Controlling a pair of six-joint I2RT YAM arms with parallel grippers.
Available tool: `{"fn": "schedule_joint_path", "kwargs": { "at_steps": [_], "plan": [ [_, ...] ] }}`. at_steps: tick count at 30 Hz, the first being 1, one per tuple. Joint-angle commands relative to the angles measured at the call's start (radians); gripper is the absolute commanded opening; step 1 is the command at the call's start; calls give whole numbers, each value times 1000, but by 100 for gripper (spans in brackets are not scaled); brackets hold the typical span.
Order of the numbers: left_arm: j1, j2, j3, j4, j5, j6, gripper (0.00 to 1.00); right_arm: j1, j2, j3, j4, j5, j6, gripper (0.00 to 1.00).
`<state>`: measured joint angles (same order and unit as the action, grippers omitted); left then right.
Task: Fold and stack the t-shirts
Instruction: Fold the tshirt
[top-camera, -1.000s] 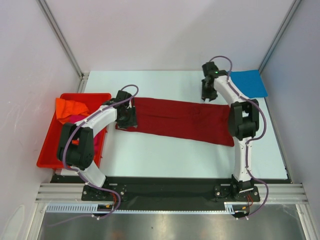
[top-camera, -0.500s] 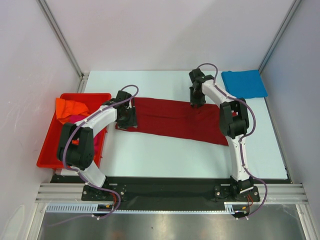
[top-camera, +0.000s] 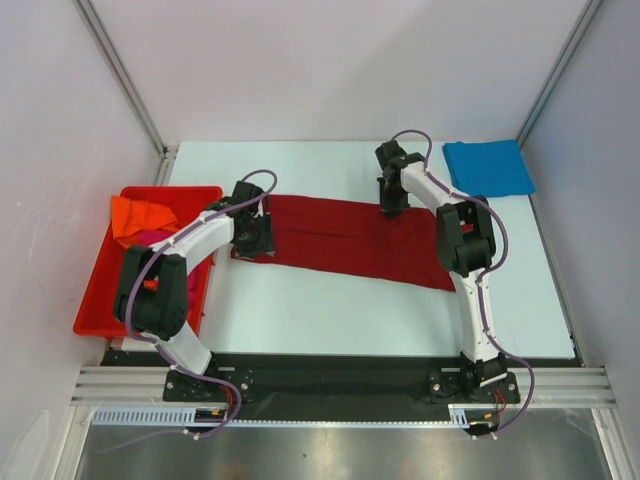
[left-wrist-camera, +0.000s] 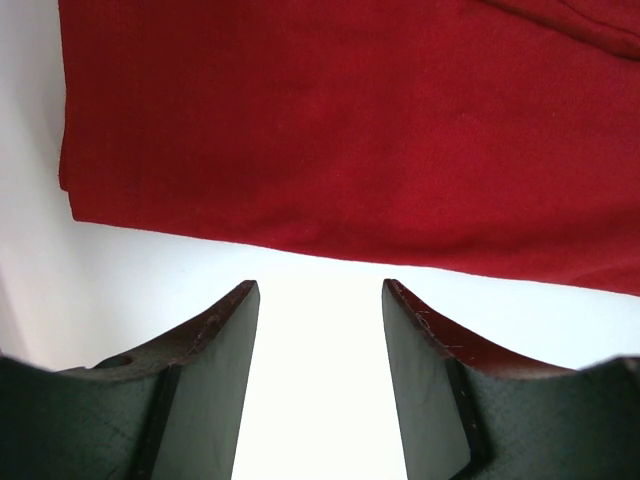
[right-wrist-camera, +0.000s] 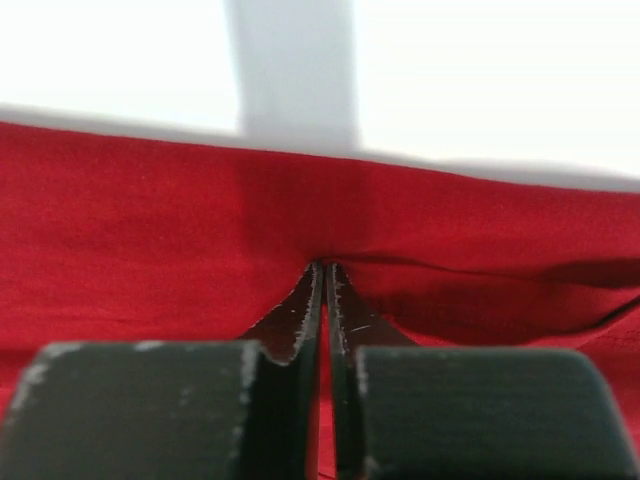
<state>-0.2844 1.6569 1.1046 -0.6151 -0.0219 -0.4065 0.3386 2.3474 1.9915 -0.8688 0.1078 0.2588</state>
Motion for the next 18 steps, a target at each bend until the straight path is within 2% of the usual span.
{"fn": "schedule_joint_path", "kwargs": {
  "at_steps": [1,18],
  "plan": [
    [8,-34,5,6,10,12,58,13,-42,12,22,3,5,1],
    [8,-60,-20,11,-9,-3,58,14,-31,88,24,35,-9,0]
  ]
}}
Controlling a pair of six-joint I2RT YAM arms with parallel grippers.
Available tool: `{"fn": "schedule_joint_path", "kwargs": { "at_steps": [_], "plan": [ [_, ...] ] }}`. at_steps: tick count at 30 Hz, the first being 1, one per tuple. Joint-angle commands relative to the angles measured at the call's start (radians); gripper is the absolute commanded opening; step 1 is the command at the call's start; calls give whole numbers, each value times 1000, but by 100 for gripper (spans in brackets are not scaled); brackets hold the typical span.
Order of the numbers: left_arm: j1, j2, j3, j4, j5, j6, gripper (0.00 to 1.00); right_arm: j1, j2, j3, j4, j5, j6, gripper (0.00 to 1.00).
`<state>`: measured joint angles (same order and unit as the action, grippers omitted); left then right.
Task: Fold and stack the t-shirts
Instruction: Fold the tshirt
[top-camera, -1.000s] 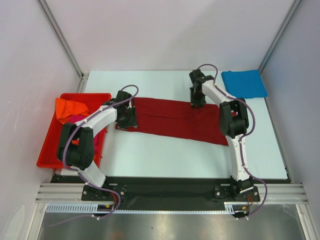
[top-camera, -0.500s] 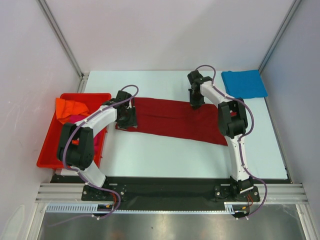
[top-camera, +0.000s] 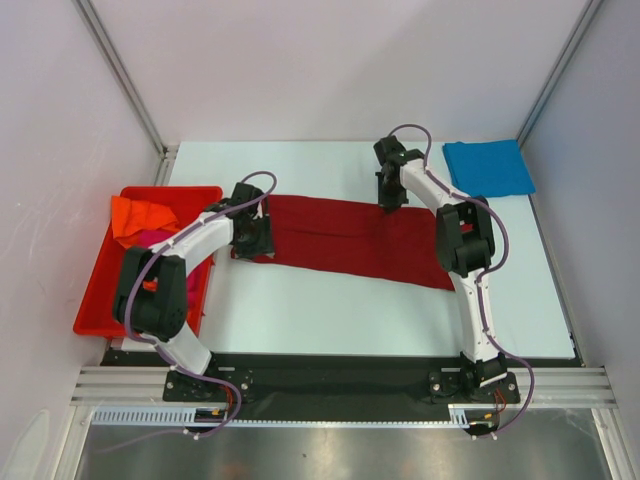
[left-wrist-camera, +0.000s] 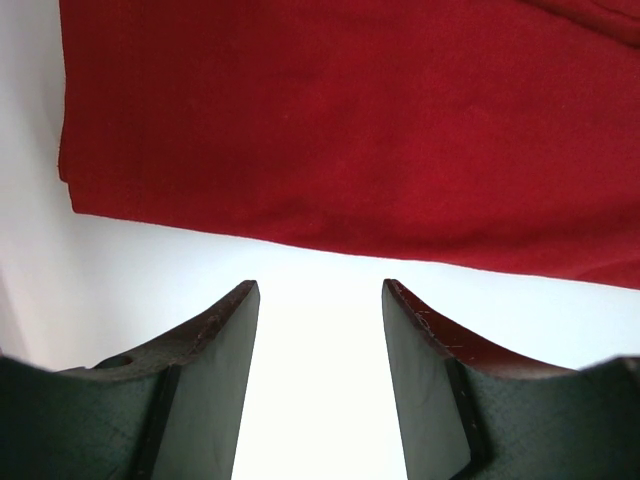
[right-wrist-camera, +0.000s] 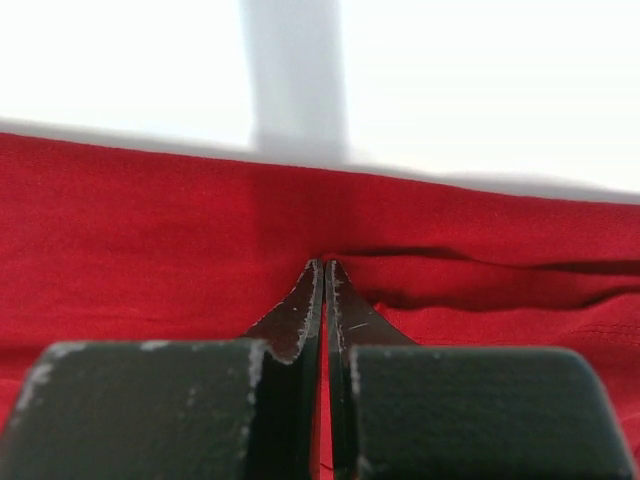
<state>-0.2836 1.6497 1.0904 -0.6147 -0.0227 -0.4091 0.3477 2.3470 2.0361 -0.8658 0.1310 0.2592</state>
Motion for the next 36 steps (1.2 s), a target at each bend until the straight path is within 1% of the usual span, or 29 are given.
{"fn": "schedule_joint_path", "kwargs": {
  "at_steps": [1,5,7,8,11,13,14,15,17,18,19,21,22,23,24,25,26,27,28,29,30,31,32,33,34,36],
  "plan": [
    [9,-53,-6,9,-8,0,58,7,-23,56,13,3,-14,0],
    [9,-62,-12,7,-13,-2,58,8,5,88,4,-22,-14,4],
    [8,-68,-15,7,-13,-4,58,10,9,90,14,-42,-17,19],
    [9,-70,-20,4,-11,-5,58,8,9,91,14,-44,-21,23],
    [8,-83,-20,-2,-19,-4,58,5,34,130,-4,-67,-38,28],
    [4,-97,-14,-5,-23,7,58,4,43,186,-54,-51,-37,32],
    [4,-102,0,-8,-28,13,58,2,35,197,-70,-41,-35,36],
    [0,-108,8,-8,-25,38,58,-3,25,205,-84,-30,-23,44],
    [-9,-128,35,-2,-23,59,59,-13,-40,204,-113,-16,-8,50],
    [-25,-136,48,4,-22,85,60,-28,-70,194,-124,-13,15,55],
    [-37,-139,60,9,-22,101,60,-38,-128,182,-145,-13,24,57],
    [-86,-142,112,23,-28,143,61,-61,-199,116,-165,-4,66,64],
    [-104,-136,132,29,-25,156,61,-93,-233,86,-182,-11,78,64],
    [-123,-108,179,29,-20,165,62,-111,-312,41,-182,-24,89,65],
    [-138,-94,206,27,-7,170,62,-131,-346,-47,-180,-40,101,66],
    [-163,-78,226,27,9,170,62,-183,-389,-101,-176,-82,119,66],
    [-173,-67,258,39,15,170,63,-209,-458,-150,-168,-97,124,66],
    [-198,-51,269,49,50,165,64,-240,-497,-256,-154,-108,127,66],
    [-210,-47,276,59,58,165,65,-268,-526,-307,-110,-137,127,67],
    [-219,-42,285,79,64,167,66,-332,-552,-350,-90,-165,129,67],
    [-236,-25,308,84,69,173,68,-366,-590,-393,-75,-185,133,67],
    [-241,-15,324,79,64,174,68,-395,-604,-455,-41,-229,141,67],
    [-244,-2,357,61,55,177,67,-445,-618,-493,-20,-246,161,67],
    [-243,11,373,50,37,184,68,-466,-636,-523,2,-255,173,67],
    [-243,42,393,21,-23,194,68,-487,-641,-569,31,-278,192,67],
    [-241,71,449,-11,-89,248,67,-515,-647,-605,63,-289,224,66]
  ]
}}
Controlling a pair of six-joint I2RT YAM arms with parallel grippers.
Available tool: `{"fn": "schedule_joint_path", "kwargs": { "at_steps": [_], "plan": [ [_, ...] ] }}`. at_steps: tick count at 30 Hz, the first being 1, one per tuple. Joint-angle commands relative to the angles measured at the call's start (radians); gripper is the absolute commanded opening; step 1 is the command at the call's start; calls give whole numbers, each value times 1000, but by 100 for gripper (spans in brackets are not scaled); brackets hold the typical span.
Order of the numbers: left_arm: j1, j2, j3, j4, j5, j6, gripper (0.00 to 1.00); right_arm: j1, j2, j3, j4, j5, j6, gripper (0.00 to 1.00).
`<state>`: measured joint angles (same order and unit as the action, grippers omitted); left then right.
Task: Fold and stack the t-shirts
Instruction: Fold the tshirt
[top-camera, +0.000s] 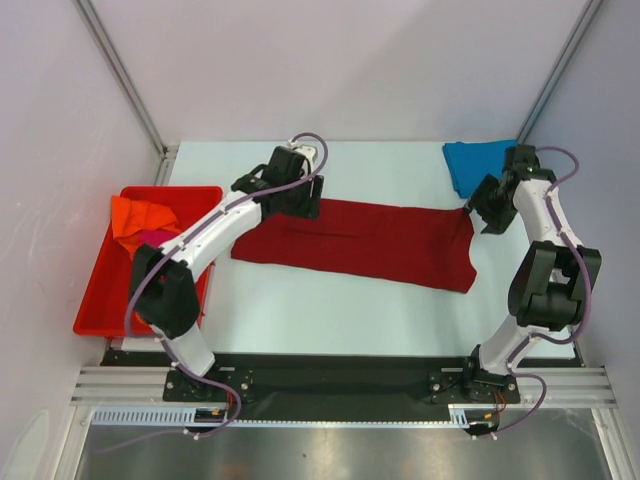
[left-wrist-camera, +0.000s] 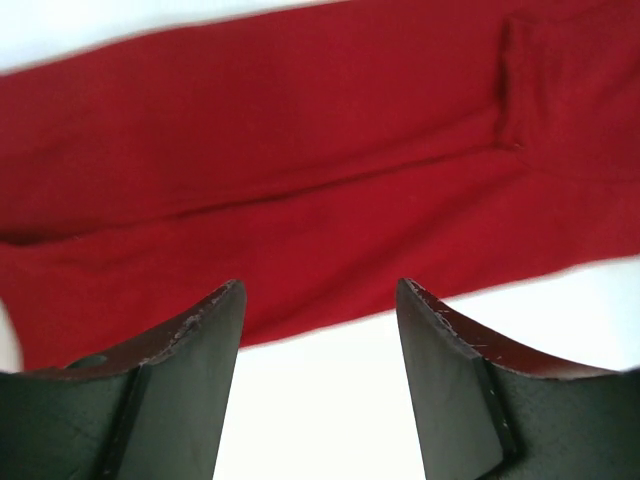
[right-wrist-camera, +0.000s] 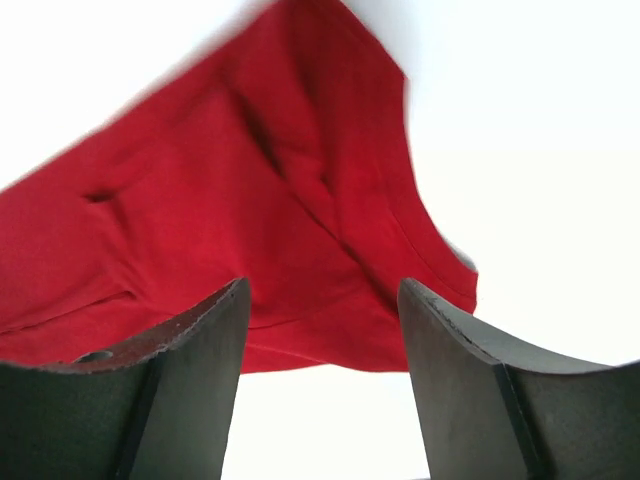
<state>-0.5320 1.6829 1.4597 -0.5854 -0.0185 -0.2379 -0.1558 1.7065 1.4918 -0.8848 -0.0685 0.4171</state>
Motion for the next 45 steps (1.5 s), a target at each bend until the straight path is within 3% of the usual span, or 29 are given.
{"fn": "schedule_joint_path", "kwargs": {
  "at_steps": [1,8,13,15,20,25,32,35,45],
  "plan": [
    [9,72,96,-56,-124,100,67,-16,-7,-85,105,-94,75,66],
    [99,242,232,-198,-288,37,66,-34,27,-100,93,1,204,66],
    [119,293,244,-202,-252,-11,68,4,-7,-125,96,67,388,70],
    [122,332,287,-230,-253,-11,72,21,-5,-125,69,97,426,76],
    [122,314,252,-232,-196,3,85,90,7,-128,73,151,399,96],
    [127,275,223,-277,-135,-9,100,124,59,-142,84,157,338,100],
    [127,264,205,-309,-69,24,94,231,62,-159,95,210,354,99],
    [121,212,142,-231,-66,144,89,259,87,-142,75,164,397,98],
    [50,173,-7,82,-173,391,100,297,99,-125,21,55,548,98]
  ]
}}
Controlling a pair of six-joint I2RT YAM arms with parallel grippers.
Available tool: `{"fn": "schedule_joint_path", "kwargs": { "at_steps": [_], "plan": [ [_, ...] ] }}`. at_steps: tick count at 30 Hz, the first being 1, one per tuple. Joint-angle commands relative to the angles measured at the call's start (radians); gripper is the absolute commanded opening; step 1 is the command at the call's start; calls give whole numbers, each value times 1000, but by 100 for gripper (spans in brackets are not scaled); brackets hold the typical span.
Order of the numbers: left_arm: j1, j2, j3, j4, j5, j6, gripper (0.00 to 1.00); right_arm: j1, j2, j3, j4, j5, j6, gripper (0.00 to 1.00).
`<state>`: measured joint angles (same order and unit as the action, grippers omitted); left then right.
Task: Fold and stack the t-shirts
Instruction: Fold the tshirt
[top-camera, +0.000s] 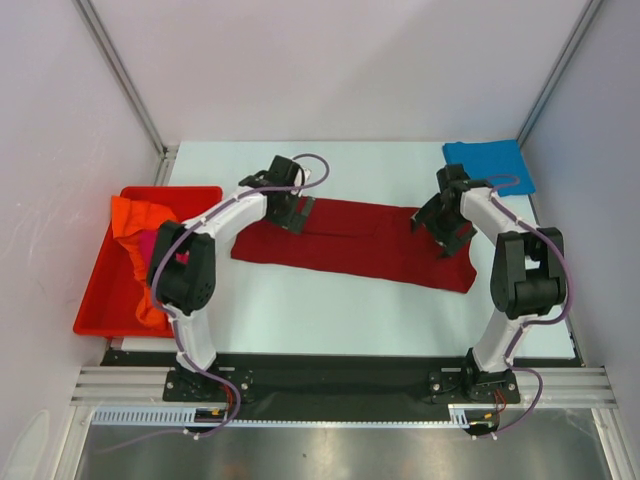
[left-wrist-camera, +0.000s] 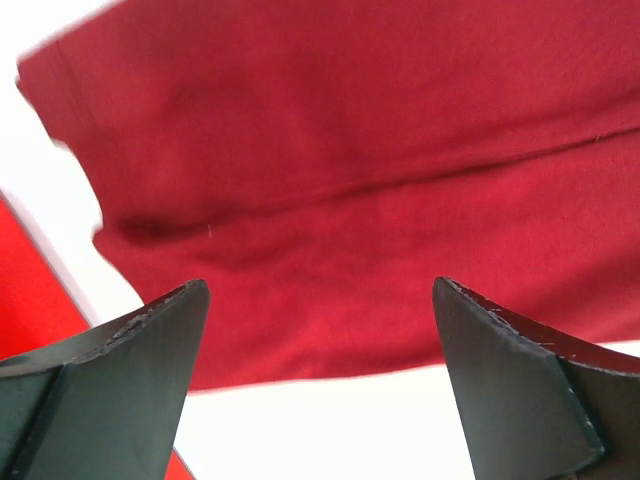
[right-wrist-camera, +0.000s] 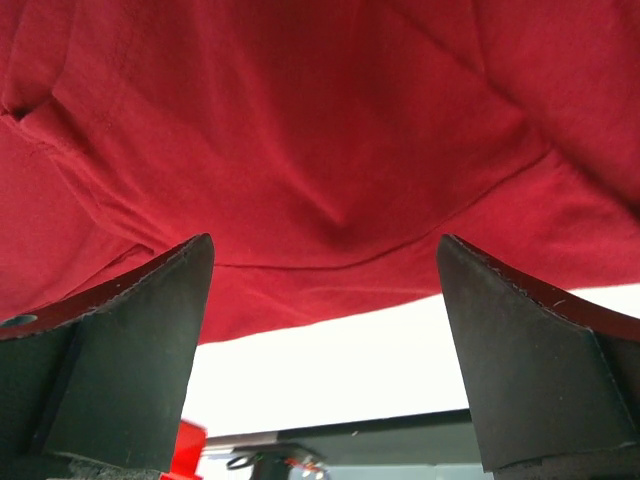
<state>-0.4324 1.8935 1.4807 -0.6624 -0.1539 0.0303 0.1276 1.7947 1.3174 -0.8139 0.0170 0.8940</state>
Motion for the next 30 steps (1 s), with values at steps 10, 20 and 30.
{"fn": "schedule_joint_path", "kwargs": {
  "at_steps": [10,20,30],
  "plan": [
    [-157,-56,-160,402,-15,390,100,44,77,62,-28,29,246,96],
    [-148,76,-21,284,99,427,100,38,143,77,12,38,249,96],
    [-101,187,79,118,203,407,98,43,123,72,-13,75,244,95]
  ]
}}
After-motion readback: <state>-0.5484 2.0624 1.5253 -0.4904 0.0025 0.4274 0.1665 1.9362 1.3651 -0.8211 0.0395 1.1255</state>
